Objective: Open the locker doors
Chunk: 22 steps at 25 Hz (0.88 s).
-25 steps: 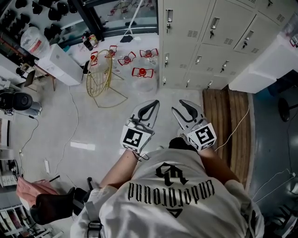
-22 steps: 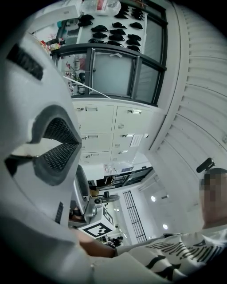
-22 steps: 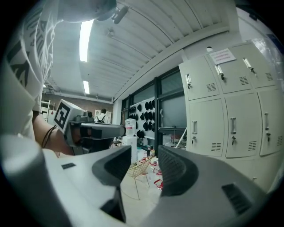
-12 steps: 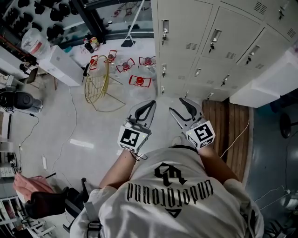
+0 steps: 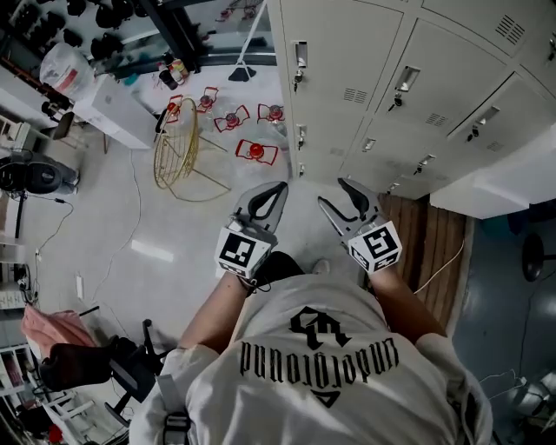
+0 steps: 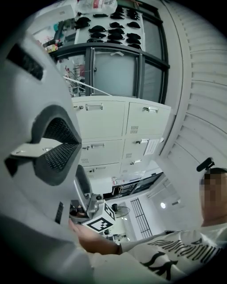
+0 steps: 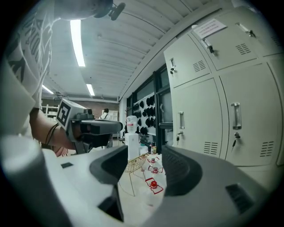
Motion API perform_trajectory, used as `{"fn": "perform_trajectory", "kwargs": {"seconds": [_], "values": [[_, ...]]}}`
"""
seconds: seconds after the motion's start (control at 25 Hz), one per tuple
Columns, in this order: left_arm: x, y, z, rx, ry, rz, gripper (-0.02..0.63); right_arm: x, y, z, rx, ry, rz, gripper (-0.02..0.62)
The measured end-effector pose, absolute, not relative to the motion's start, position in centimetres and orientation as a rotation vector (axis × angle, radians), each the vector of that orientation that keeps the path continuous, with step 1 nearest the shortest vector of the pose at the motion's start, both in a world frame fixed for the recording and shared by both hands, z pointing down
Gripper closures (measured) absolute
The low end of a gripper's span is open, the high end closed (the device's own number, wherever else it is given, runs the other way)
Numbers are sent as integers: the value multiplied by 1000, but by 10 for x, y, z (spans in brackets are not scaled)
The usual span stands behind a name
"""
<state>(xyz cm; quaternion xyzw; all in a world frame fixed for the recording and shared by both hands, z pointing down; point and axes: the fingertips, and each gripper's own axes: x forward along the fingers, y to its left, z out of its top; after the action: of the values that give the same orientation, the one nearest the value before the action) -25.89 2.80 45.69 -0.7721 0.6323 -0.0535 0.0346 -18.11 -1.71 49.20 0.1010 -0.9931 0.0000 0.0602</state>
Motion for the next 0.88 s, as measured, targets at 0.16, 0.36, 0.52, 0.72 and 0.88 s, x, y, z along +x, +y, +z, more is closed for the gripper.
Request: {"fn": "perform_trajectory", "kwargs": {"seconds": [0.16, 0.36, 0.52, 0.72, 0.88], "values": [[-276, 4, 472, -2372, 1943, -180, 598, -202, -42, 516, 277, -2973, 14, 344], [-312, -30, 507, -2410, 1934, -193, 598, -236, -80, 562, 273, -2902, 39, 342], [-345, -56, 538, -2450, 1923, -216, 598, -266, -103, 600, 284, -2871, 63, 345], [-381, -95, 563, -2500, 1917, -245, 598, -304, -140, 635, 319, -2831, 90, 345], [-405, -126, 582, -2575, 1874, -294, 598, -331, -168, 664, 332, -2767, 150, 345]]}}
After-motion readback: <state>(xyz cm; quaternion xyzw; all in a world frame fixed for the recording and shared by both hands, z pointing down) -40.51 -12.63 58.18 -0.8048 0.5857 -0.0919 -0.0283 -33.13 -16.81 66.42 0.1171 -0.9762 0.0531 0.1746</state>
